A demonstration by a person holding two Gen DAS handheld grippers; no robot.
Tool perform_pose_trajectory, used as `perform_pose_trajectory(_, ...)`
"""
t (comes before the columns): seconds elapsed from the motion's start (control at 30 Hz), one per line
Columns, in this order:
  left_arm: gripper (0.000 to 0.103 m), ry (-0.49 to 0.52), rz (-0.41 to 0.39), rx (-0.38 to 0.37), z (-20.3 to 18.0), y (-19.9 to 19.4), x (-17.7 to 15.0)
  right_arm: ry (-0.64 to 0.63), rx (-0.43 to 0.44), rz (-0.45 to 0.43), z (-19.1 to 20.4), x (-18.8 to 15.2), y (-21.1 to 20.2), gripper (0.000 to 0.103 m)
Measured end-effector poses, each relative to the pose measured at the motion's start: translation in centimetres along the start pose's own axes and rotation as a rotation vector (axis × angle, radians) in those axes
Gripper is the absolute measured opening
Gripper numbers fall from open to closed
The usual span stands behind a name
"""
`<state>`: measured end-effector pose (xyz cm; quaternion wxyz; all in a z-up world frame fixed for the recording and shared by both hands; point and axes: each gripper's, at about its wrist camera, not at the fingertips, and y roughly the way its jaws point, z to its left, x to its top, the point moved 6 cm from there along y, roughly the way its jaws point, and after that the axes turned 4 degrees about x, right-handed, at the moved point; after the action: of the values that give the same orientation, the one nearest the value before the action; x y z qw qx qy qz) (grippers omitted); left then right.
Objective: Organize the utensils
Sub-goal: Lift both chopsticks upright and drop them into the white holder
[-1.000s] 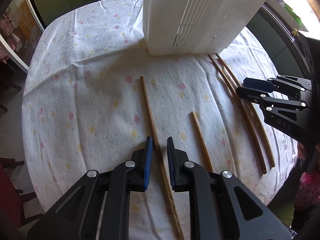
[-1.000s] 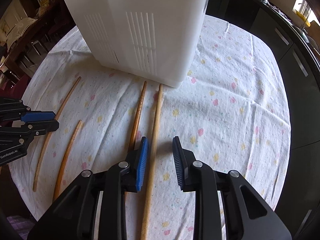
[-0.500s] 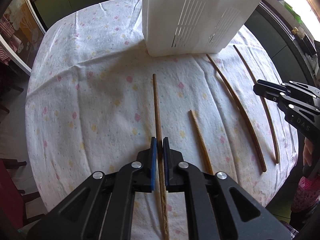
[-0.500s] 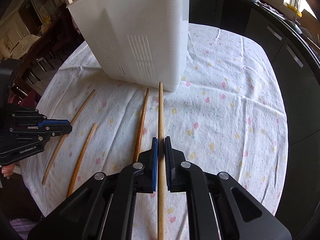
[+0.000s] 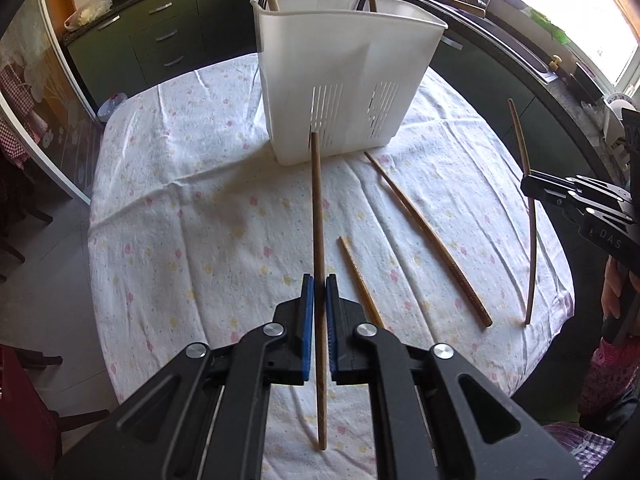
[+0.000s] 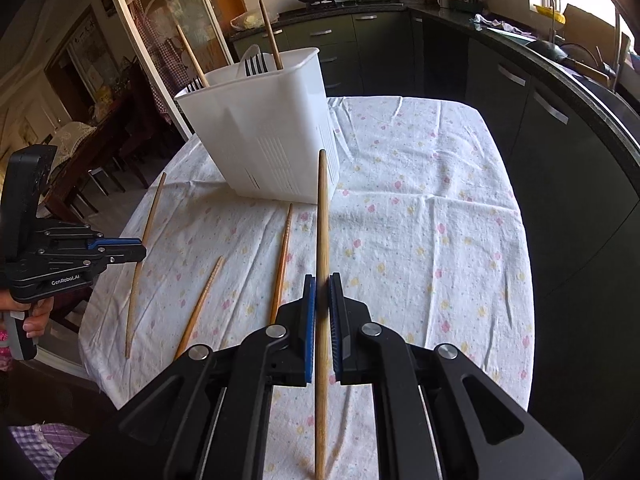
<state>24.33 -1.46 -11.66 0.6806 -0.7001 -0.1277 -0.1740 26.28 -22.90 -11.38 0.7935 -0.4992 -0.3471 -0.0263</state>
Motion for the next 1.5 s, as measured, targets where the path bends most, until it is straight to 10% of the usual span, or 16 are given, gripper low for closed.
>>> perform_pose_trajectory(0.9,0.006,0.060,-0.234,-0.012,-1.8,-10.8,0.7,-0.050,0.030,-0.181,3.4,-0.4,-9.3,0.008)
perform_pose_trajectory(1.5,0.006,0.047,-0.522,0.006,-3.0,-19.9,15.2,-0.051,0.034,-0.182,2.7,0.7,-9.2,0.008)
